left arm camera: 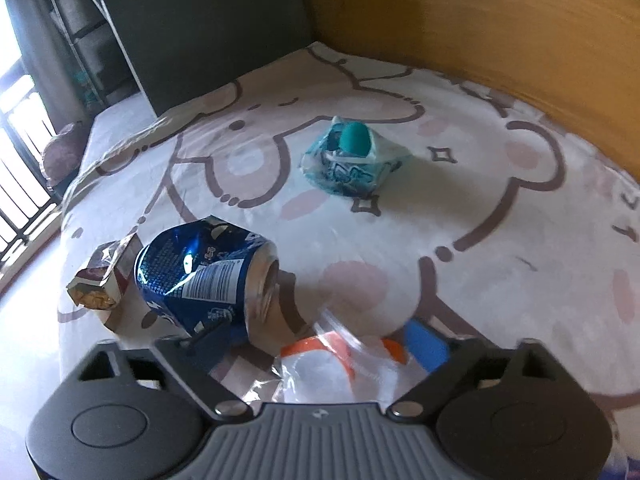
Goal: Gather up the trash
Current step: 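Grasp the clear plastic bag with the left tool while the right tool grasps the blue-white wrapper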
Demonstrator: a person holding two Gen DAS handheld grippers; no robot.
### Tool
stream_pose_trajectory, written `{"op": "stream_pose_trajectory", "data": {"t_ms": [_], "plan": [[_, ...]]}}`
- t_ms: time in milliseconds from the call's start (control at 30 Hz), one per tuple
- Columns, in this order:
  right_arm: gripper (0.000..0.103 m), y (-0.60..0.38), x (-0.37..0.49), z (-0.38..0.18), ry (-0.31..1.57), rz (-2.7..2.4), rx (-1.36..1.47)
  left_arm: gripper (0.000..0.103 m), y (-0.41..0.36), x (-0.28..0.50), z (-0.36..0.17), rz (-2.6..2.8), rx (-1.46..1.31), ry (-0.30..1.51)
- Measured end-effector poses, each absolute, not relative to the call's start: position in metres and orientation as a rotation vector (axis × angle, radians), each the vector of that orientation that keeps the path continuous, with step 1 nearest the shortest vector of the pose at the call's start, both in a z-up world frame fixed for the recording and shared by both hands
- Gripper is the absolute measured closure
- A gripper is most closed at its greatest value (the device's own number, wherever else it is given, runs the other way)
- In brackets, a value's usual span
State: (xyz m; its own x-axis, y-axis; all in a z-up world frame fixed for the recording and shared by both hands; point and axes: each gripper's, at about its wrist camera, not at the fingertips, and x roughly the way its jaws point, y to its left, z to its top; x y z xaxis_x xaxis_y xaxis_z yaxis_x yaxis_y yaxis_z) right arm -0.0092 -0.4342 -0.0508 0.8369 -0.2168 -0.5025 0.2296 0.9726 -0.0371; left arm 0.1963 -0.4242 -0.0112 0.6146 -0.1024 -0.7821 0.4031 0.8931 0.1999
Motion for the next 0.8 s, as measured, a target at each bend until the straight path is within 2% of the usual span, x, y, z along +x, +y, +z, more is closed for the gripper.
{"op": "stream_pose_trajectory", "data": {"t_ms": [67,167,500,600,800], "plan": [[0.101,-0.437,-0.011,-0.049,0.520,-0.236,0.049,0.032,-0.418,0.191,-0.006,-0.334,0.368,0.882],[0.101,-0.437,-0.011,-0.048,0.513,-0.236,0.062,0.043,-0.407,0.180,0.000,-0.370,0.385,0.899],[0.101,-0.436,-0.016,-0.042,0.489,-0.204,0.102,0.050,-0.339,0.147,0.030,-0.438,0.407,0.938],[0.101,-0.436,-0.017,-0.040,0.483,-0.188,0.123,0.056,-0.313,0.140,0.036,-0.447,0.391,0.951],[0.101,-0.432,-0.016,-0.039,0.481,-0.171,0.126,0.076,-0.270,0.130,0.037,-0.465,0.378,0.989]]}}
